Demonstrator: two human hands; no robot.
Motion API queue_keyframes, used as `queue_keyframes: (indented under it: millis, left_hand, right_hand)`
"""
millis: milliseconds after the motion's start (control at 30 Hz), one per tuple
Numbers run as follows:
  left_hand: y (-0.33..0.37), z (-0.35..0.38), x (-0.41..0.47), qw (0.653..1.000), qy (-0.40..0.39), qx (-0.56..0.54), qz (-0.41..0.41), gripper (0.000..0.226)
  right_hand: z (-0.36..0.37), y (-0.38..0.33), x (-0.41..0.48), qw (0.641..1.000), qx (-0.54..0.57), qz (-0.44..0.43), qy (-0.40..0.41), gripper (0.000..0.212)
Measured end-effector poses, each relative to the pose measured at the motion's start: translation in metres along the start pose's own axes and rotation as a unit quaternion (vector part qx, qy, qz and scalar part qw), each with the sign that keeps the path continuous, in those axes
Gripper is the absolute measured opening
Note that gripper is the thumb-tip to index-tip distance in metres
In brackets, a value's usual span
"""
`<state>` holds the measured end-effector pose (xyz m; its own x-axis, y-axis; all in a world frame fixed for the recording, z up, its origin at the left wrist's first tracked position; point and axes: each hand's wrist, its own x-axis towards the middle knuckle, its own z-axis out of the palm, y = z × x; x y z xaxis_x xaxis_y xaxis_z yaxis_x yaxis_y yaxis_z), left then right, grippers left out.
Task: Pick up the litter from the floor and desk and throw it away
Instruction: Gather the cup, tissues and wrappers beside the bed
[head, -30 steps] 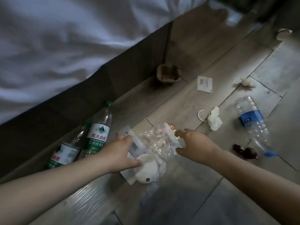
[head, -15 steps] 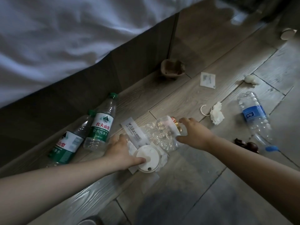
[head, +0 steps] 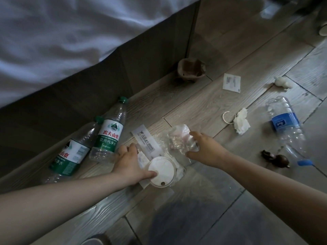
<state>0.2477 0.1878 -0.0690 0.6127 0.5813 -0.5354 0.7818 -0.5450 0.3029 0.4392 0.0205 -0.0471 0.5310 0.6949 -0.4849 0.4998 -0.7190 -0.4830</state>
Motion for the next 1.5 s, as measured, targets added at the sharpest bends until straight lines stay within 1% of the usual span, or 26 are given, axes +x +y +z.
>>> queue_keyframes:
  millis: [67, 200, 300, 400, 500, 567, 667, 800, 900, 1067, 1233, 1367, 1500]
  left_hand:
    - [0.0, 0.0, 0.001, 1.0, 0.005, 0.0, 0.004, 0.115]
    - [0.001, 0.002, -0.001, 0.999, 0.004, -0.035, 0.014, 0.134]
    - [0.003, 0.0, -0.001, 0.999, 0.011, -0.04, 0.033, 0.141]
    - [0.002, -0.004, 0.001, 0.998, -0.004, -0.009, 0.062, 0.145]
    - [0.007, -0.005, 0.005, 0.996, -0.03, 0.044, 0.072, 0.145]
    - [0.013, -0.004, 0.01, 0.993, -0.049, 0.08, 0.072, 0.145]
    - [0.021, -0.004, 0.016, 0.987, -0.056, 0.123, 0.084, 0.144]
    - [0.024, -0.003, 0.017, 0.987, -0.044, 0.126, 0.084, 0.138]
    - [0.026, -0.001, 0.016, 0.99, -0.04, 0.096, 0.094, 0.128]
    - [0.025, 0.0, 0.015, 0.992, -0.032, 0.062, 0.11, 0.116]
    - [0.019, 0.003, 0.011, 0.993, -0.026, 0.023, 0.112, 0.099]
    - [0.019, 0.006, 0.008, 0.995, -0.024, -0.007, 0.098, 0.092]
    - [0.021, 0.007, 0.007, 0.996, -0.039, -0.018, 0.077, 0.084]
  right_hand:
    - [0.003, 0.001, -0.001, 1.0, 0.011, 0.004, 0.006, 0.075]
    - [0.003, 0.002, -0.003, 0.999, 0.021, 0.02, 0.029, 0.076]
    - [0.001, 0.002, 0.0, 0.999, 0.029, 0.023, 0.036, 0.07]
    - [-0.002, 0.005, 0.001, 0.998, 0.024, 0.033, 0.042, 0.065]
    - [-0.003, 0.008, 0.0, 0.998, 0.026, 0.042, 0.04, 0.07]
    - [-0.002, 0.009, -0.002, 0.998, 0.032, 0.045, 0.039, 0.069]
    - [0.003, 0.009, -0.005, 0.998, 0.039, 0.047, 0.032, 0.07]
    - [0.009, 0.007, -0.009, 0.996, 0.063, 0.05, 0.035, 0.063]
    - [0.011, 0.007, -0.011, 0.996, 0.065, 0.047, 0.03, 0.059]
    - [0.009, 0.007, -0.014, 0.997, 0.054, 0.048, 0.024, 0.061]
    - [0.01, 0.009, -0.02, 0.997, 0.05, 0.044, 0.026, 0.057]
    - [0.011, 0.008, -0.022, 0.997, 0.055, 0.042, 0.028, 0.055]
    - [0.014, 0.004, -0.025, 0.996, 0.074, 0.038, 0.022, 0.056]
